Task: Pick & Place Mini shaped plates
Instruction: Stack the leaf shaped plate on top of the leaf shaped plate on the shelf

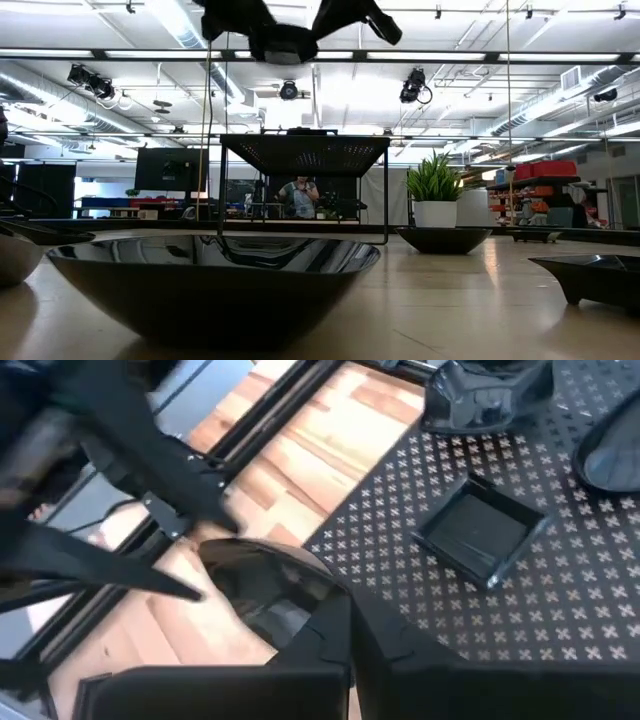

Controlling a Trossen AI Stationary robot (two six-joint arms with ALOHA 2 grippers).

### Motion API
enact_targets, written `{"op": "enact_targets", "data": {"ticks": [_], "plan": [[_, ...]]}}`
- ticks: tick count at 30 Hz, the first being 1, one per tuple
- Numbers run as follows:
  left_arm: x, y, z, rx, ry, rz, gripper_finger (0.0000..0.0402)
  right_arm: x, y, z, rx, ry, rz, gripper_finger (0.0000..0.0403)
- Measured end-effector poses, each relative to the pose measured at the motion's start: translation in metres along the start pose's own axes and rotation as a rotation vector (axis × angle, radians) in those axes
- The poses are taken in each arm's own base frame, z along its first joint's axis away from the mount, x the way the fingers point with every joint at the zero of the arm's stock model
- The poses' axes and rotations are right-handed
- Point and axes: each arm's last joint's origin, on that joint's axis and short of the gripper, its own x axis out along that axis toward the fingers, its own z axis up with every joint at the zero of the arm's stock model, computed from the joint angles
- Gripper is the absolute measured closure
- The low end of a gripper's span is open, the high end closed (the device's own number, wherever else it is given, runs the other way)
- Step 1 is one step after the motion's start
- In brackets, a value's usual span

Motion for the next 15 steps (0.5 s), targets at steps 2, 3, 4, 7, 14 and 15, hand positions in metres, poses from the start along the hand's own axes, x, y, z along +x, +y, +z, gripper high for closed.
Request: {"op": "enact_targets", "data": {"ticks": [2, 3, 4, 7, 14, 15], "plan": [[0.0008, 0.0011, -0.0027, 0.006, 0.019, 0.025, 0.0237, -0.0002, 0.0003, 0.0024, -0.014, -0.012, 0.006, 0.0403], [0.0022, 0.0011, -0.0024, 0.006, 0.013, 0.043, 0.0235, -0.0003, 0.0001, 0.0022, -0.017, -0.01, 0.004, 0.0403], [0.0031, 0.0014, -0.0024, 0.008, 0.009, 0.062, 0.0234, -0.0002, -0.0002, 0.0024, -0.019, -0.01, 0.003, 0.0403], [0.004, 0.0024, -0.0022, 0.012, -0.004, 0.104, 0.0238, 0.0, -0.0005, 0.0023, -0.03, -0.008, 0.0, 0.0403], [0.0087, 0.0015, -0.0016, 0.016, -0.014, 0.127, 0.0278, -0.0001, -0.0005, 0.0023, -0.03, -0.007, 0.001, 0.0403], [0.0087, 0.0013, -0.0012, 0.014, -0.018, 0.125, 0.0287, -0.0002, -0.0005, 0.0022, -0.03, -0.005, 0.003, 0.0403]]}}
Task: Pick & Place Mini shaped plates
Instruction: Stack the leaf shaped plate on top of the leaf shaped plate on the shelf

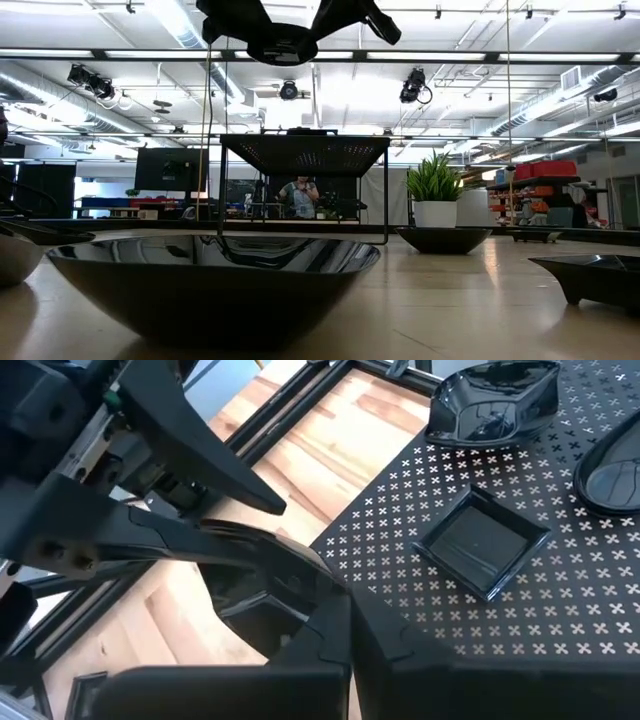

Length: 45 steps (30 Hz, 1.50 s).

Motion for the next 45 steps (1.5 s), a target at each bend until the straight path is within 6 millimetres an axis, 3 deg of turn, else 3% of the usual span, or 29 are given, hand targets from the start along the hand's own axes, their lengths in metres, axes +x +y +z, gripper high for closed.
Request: {"op": "enact_targets", "data": {"ticks": [10, 14, 23, 31, 38, 41, 45], "plan": [[0.0, 0.0, 0.0, -0.001, -0.005, 0.003, 0.0392, 0.0, 0.003, 0.003, -0.024, -0.028, 0.029, 0.0364], [0.0, 0.0, 0.001, -0.014, -0.005, 0.003, 0.0392, -0.005, 0.003, 0.005, -0.07, -0.023, 0.057, 0.0329], [0.002, 0.008, -0.004, -0.106, 0.071, -0.007, 0.0396, -0.041, -0.008, 0.013, -0.244, -0.034, 0.057, 0.024], [0.009, 0.08, 0.005, -0.377, 0.12, 0.012, 0.0397, -0.055, -0.017, 0.013, -0.266, -0.043, -0.036, 0.0222], [0.041, 0.151, 0.006, -0.48, 0.107, 0.043, 0.0397, -0.054, -0.017, 0.013, -0.267, -0.042, -0.038, 0.024], [0.061, 0.171, 0.001, -0.517, 0.134, 0.04, 0.0396, -0.054, -0.017, 0.013, -0.267, -0.042, -0.038, 0.0248], [0.082, 0.182, -0.006, -0.536, 0.158, 0.054, 0.0395, -0.054, -0.017, 0.013, -0.267, -0.041, -0.038, 0.0257]]}}
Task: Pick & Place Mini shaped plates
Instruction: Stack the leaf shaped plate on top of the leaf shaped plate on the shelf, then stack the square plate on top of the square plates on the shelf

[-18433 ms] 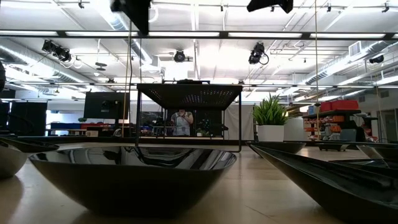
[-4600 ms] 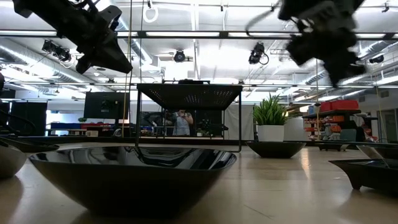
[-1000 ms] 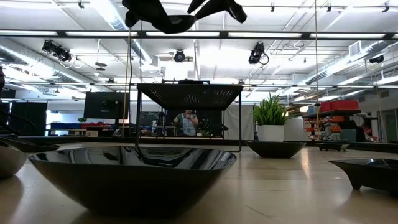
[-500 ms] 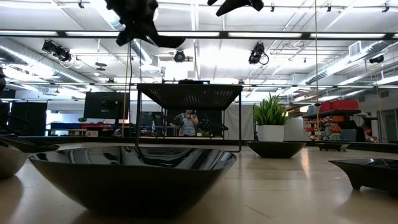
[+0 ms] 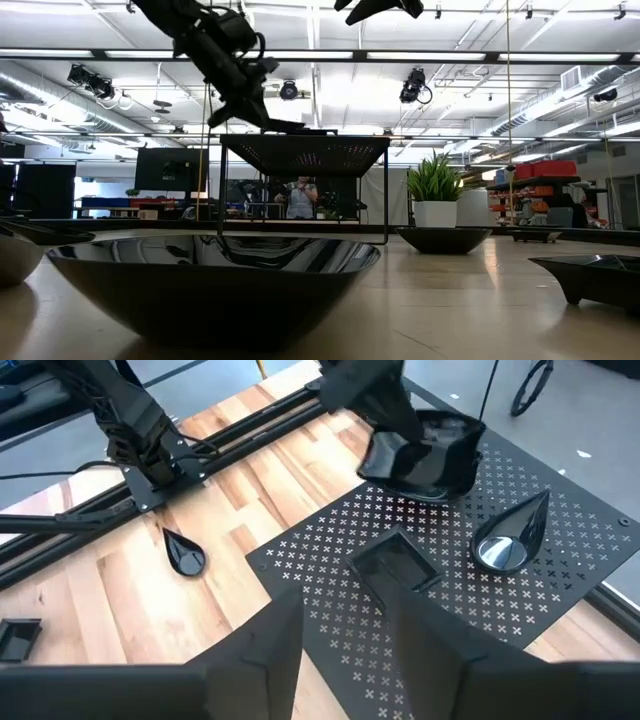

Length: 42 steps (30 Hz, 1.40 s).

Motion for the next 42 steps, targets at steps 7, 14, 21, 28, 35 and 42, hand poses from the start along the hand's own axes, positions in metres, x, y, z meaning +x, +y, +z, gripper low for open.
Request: {"op": "enact_targets", "data": {"ticks": [7, 14, 21, 28, 35, 42], "plan": [[0.009, 0.006, 0.0, -0.005, -0.008, 0.086, 0.0381, 0.0, 0.0, 0.0, 0.0, 0.0, 0.0, 0.0269], [0.012, 0.007, -0.001, -0.005, -0.005, 0.106, 0.035, 0.001, -0.003, 0.001, -0.005, -0.017, -0.037, 0.0278], [0.011, 0.008, 0.0, -0.005, -0.02, 0.119, 0.0298, 0.002, -0.003, 0.002, 0.009, -0.022, -0.047, 0.028], [-0.016, 0.006, 0.006, 0.031, -0.087, 0.107, 0.028, 0.002, -0.003, 0.002, 0.032, -0.022, -0.046, 0.028], [-0.055, -0.003, 0.002, 0.112, -0.121, 0.093, 0.0287, 0.002, -0.004, 0.002, 0.03, -0.021, -0.047, 0.028], [-0.089, -0.017, -0.02, 0.223, -0.048, 0.099, 0.0297, 0.01, -0.002, 0.0, 0.016, -0.011, -0.056, 0.028]]}}
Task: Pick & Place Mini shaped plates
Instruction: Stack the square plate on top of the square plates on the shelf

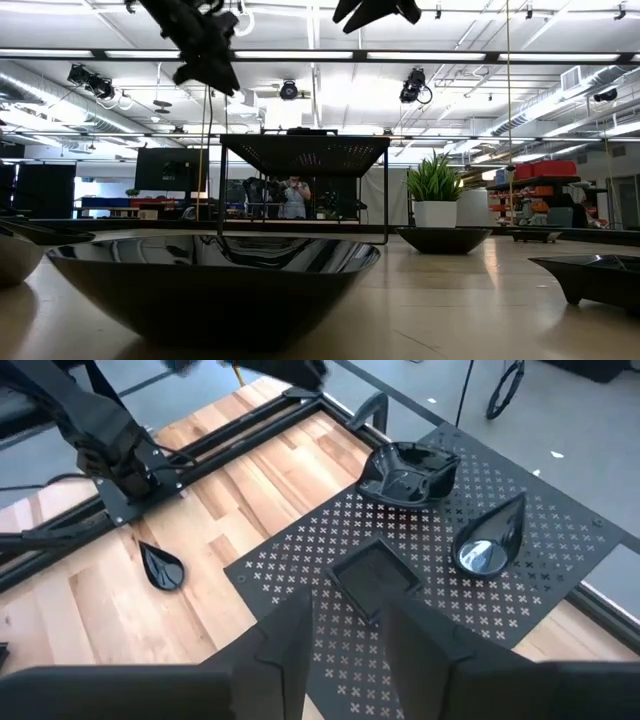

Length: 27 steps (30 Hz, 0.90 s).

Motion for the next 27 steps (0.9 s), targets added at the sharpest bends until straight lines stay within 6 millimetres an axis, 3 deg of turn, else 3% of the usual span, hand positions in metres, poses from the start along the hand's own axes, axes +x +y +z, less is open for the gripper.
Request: {"op": "enact_targets", "data": {"ticks": [9, 15, 21, 27], "plan": [[-0.046, -0.024, -0.027, 0.069, 0.043, 0.009, 0.0301, 0.029, 0.014, -0.006, 0.007, 0.016, 0.022, 0.028], [-0.071, -0.038, -0.051, 0.058, 0.102, 0.039, 0.0301, 0.031, 0.018, -0.002, 0.004, -0.014, 0.073, 0.028], [-0.084, -0.053, -0.067, 0.046, 0.094, 0.082, 0.0301, 0.031, 0.018, -0.002, 0.003, -0.016, 0.075, 0.028], [-0.082, -0.079, -0.086, -0.007, 0.127, -0.022, 0.0301, 0.028, 0.016, -0.005, -0.022, 0.021, 0.057, 0.028]]}}
